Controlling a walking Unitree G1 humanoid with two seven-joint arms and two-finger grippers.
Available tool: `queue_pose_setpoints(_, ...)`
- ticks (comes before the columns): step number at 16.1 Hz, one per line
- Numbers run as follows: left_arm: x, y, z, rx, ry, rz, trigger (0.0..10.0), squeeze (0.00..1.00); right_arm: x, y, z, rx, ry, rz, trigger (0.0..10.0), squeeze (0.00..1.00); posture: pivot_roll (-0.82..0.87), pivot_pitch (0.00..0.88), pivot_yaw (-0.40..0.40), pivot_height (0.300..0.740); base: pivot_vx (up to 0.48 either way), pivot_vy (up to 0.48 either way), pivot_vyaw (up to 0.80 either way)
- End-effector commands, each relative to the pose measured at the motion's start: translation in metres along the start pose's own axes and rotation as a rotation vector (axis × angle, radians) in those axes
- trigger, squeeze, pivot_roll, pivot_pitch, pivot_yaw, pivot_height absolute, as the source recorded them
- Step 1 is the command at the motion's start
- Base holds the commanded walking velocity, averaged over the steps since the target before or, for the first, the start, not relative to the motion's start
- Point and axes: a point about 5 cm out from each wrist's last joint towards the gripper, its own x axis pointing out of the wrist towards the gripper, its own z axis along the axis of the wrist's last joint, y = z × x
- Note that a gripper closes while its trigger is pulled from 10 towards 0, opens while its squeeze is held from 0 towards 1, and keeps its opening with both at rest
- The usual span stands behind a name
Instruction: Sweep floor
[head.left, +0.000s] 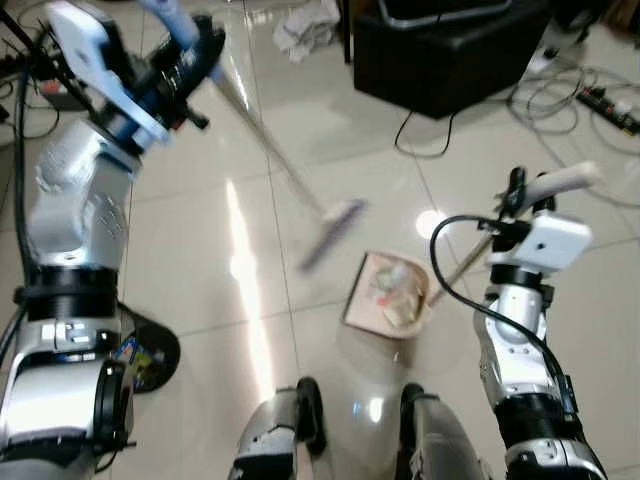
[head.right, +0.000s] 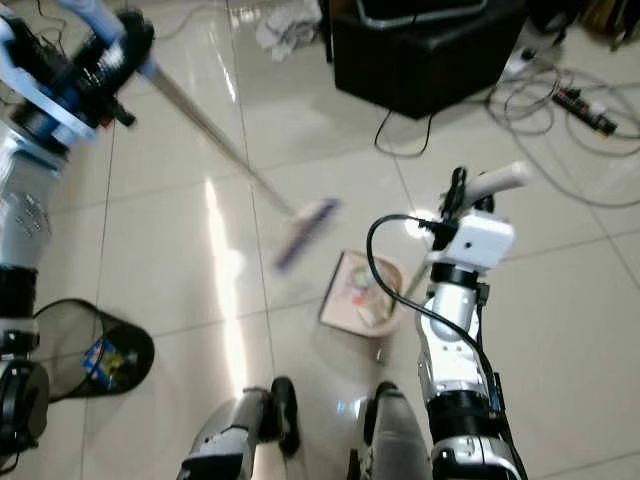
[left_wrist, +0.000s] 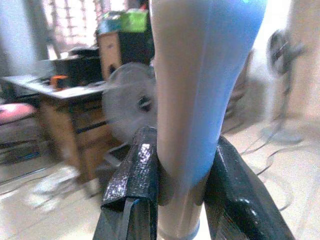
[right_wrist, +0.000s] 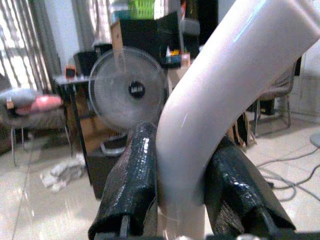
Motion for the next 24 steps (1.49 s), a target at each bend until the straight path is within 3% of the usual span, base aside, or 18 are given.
queue_pose_setpoints(1,-0.008,0.0,-0.017,0.007,0.067,0.049,10.0,0.0,0.008,0.0,0.018,0.052,-0.063,-0.025,10.0,0.0,0.0,0.135,0.13,0.74,0.0,0.0,0.0)
queue_pose_setpoints(4,-0.033,-0.009,-0.072,-0.034,0.263,0.231,10.0,0.0,0.027,-0.011,0.047,0.103,-0.039,-0.083,10.0,0.0,-0.05,0.1,0.117,0.74,0.0,0.0,0.0)
queue_pose_setpoints(5,-0.039,-0.014,-0.08,-0.05,0.286,0.249,10.0,0.0,0.031,-0.013,0.05,0.112,-0.021,-0.093,10.0,0.0,-0.06,0.091,0.11,0.74,0.0,0.0,0.0)
queue_pose_setpoints(7,-0.069,-0.034,-0.109,-0.136,0.375,0.34,10.0,0.0,0.043,-0.017,0.059,0.148,0.08,-0.058,10.0,0.0,-0.07,0.08,0.104,0.74,0.0,0.0,0.0)
queue_pose_setpoints(9,-0.096,-0.049,-0.123,-0.142,0.426,0.401,10.0,0.0,0.053,-0.023,0.074,0.189,0.093,-0.041,10.0,0.0,-0.07,0.059,0.093,0.74,0.0,0.0,0.0)
queue_pose_setpoints(11,-0.116,-0.061,-0.125,-0.077,0.463,0.417,10.0,0.0,0.067,-0.024,0.099,0.216,0.057,-0.004,10.0,0.0,-0.06,0.033,0.082,0.74,0.0,0.0,0.8)
queue_pose_setpoints(14,-0.118,-0.069,-0.12,-0.048,0.461,0.42,10.0,0.0,0.078,-0.015,0.114,0.28,0.056,0.05,10.0,0.0,-0.04,0.022,0.061,0.74,0.0,0.0,0.8)
queue_pose_setpoints(18,-0.122,-0.077,-0.114,-0.023,0.461,0.413,10.0,0.0,0.084,-0.005,0.119,0.344,0.069,0.08,10.0,0.0,-0.01,0.01,0.054,0.74,0.0,0.0,0.8)
queue_pose_setpoints(24,-0.125,-0.093,-0.118,-0.015,0.491,0.352,10.0,0.0,0.092,-0.015,0.118,0.418,0.078,0.001,10.0,0.0,-0.01,0.017,0.065,0.74,0.0,0.0,0.8)
